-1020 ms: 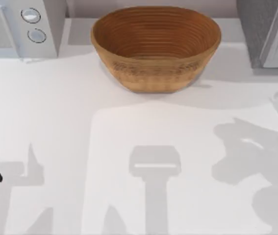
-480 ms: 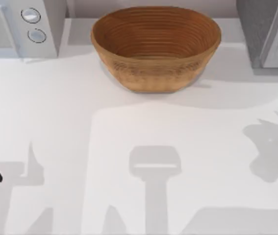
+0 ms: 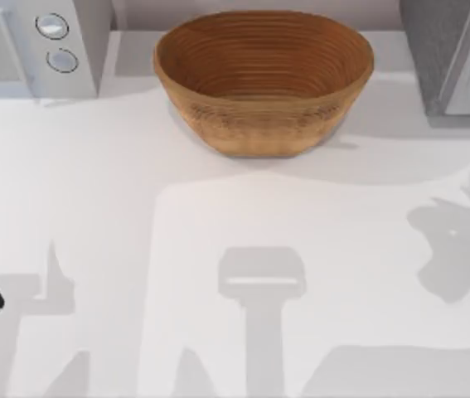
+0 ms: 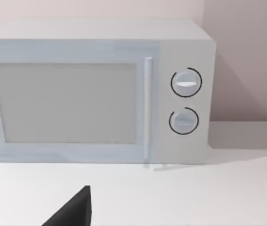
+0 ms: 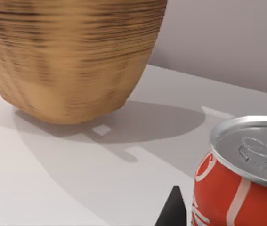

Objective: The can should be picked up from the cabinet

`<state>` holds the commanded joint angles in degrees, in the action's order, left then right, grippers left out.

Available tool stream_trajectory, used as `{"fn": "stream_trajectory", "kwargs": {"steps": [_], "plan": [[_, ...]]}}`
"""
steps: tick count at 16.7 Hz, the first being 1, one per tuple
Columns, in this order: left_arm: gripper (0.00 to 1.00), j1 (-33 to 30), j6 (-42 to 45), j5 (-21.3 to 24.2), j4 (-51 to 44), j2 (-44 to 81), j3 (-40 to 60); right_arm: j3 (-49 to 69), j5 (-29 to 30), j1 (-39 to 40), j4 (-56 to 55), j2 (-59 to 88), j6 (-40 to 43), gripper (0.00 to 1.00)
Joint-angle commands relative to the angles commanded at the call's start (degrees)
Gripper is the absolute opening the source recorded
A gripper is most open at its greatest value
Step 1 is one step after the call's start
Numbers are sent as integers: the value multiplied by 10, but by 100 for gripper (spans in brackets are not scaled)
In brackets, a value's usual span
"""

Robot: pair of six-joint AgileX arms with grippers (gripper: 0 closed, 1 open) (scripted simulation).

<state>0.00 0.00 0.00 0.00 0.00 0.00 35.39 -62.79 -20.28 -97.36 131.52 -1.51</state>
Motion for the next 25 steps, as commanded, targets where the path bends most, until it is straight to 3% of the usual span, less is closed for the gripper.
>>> {"fn": "stream_trajectory", "kwargs": {"steps": [7,20,25], "plan": [[100,0,0,0,0,0,0,19,25,23,6,13,2,0],[100,0,0,0,0,0,0,19,25,23,6,13,2,98],[100,0,0,0,0,0,0,19,25,23,6,13,2,100]]}}
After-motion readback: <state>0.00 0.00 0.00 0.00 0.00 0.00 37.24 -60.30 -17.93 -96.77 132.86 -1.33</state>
